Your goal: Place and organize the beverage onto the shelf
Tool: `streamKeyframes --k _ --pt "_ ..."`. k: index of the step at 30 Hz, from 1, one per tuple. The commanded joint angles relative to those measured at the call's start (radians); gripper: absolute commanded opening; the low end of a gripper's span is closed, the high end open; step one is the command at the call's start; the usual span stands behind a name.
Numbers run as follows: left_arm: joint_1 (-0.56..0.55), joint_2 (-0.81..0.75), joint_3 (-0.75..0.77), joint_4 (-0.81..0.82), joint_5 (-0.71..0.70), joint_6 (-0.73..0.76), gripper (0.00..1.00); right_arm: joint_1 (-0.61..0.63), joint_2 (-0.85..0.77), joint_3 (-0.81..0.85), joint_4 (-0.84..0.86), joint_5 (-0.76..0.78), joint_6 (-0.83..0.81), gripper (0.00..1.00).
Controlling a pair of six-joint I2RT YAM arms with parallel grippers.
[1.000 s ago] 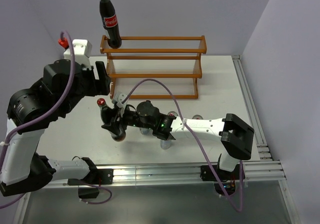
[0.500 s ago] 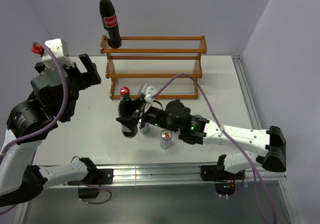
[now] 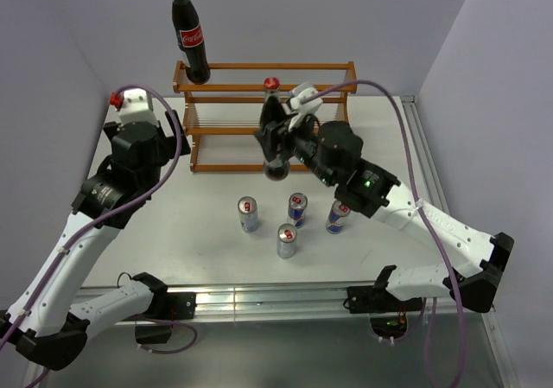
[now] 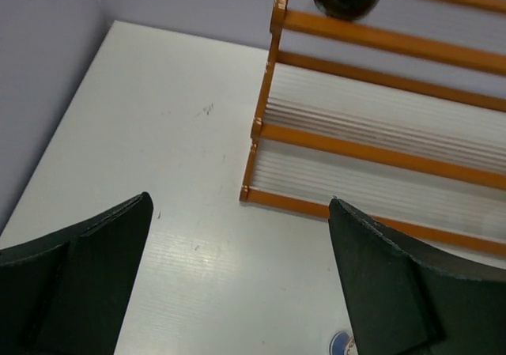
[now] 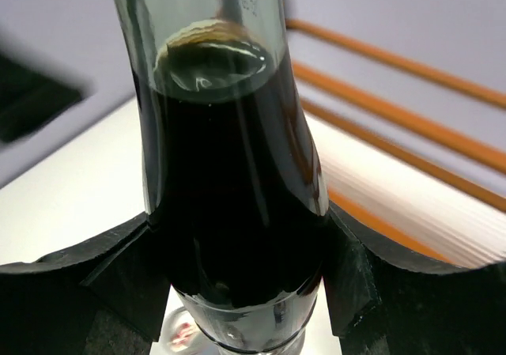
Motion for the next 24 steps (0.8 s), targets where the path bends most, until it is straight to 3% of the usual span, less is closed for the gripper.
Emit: streamKeyframes --k 1,4,10,24 --pt "0.021 -0.051 -0.091 0.106 0.096 -0.038 1.00 -0.102 -0.034 0.173 0.186 0.008 -0.006 0.00" --pt "0.033 -0.080 -0.234 0.166 0.147 -0.050 1.00 -0.192 0.015 0.256 0.145 -0.015 -0.009 0.00" --pt "0.064 -0.099 -0.305 0.192 0.201 -0.049 1.00 -0.319 0.100 0.417 0.114 -0.035 -0.043 0.00" --pt "0.068 -0.076 -0.316 0.186 0.247 -0.012 0.99 -0.583 0.400 0.821 0.031 -0.133 0.016 0.00"
